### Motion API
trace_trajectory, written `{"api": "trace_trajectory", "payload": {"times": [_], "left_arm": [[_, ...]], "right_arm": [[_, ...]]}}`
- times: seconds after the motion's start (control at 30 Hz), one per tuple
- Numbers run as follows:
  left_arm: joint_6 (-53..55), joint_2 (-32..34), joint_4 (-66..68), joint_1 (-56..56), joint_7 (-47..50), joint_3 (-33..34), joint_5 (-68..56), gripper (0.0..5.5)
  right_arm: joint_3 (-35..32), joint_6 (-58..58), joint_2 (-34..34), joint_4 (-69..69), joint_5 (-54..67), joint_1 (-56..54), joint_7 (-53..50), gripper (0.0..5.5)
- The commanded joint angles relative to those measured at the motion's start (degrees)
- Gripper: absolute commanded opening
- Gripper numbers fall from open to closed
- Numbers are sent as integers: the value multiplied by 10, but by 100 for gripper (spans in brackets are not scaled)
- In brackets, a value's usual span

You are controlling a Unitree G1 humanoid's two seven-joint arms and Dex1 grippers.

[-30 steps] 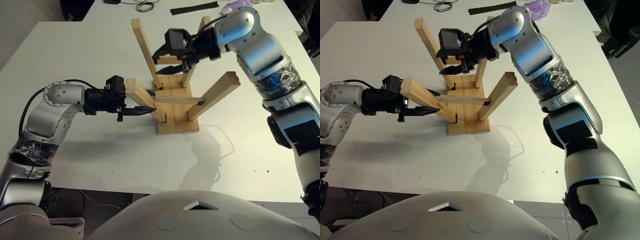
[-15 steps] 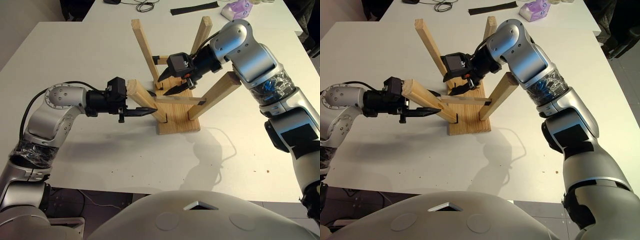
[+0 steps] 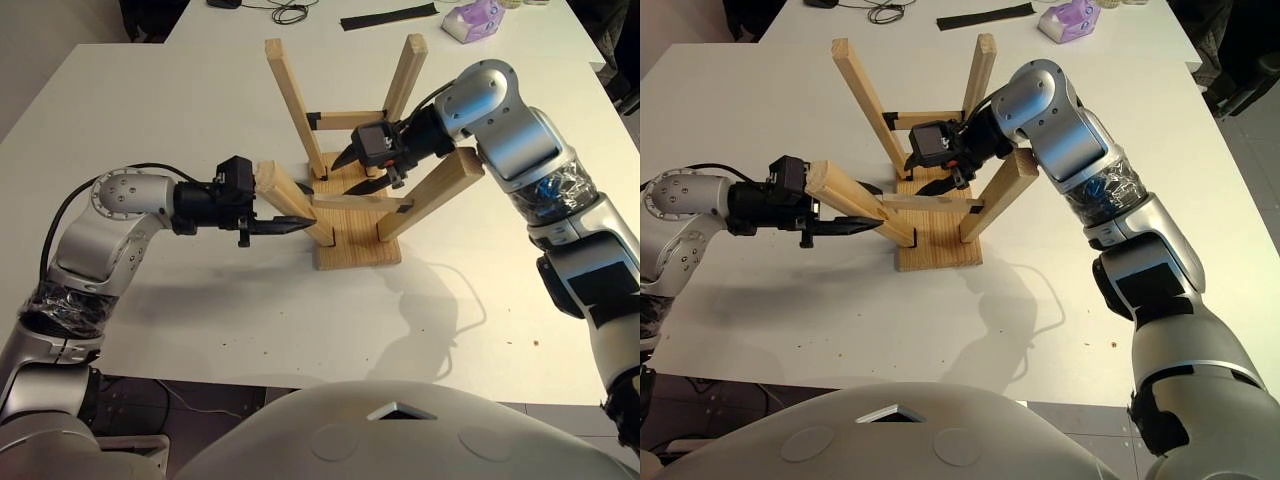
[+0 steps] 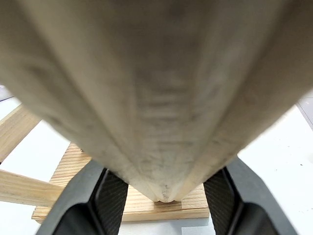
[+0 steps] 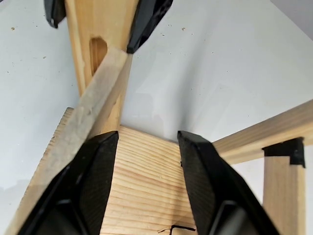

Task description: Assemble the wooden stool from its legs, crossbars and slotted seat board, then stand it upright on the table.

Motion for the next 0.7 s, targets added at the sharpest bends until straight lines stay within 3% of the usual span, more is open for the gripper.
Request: {"api": "trace_trajectory", "payload": {"times": [0.03, 0.7], "left_arm": [[49, 26, 15, 59, 7, -52, 100, 203], [67, 5, 45, 44, 63, -75, 145, 203]], "right_arm": [[30, 12, 10, -24, -6, 46, 25, 225], [31, 51, 19, -71, 20, 55, 42, 225]]}}
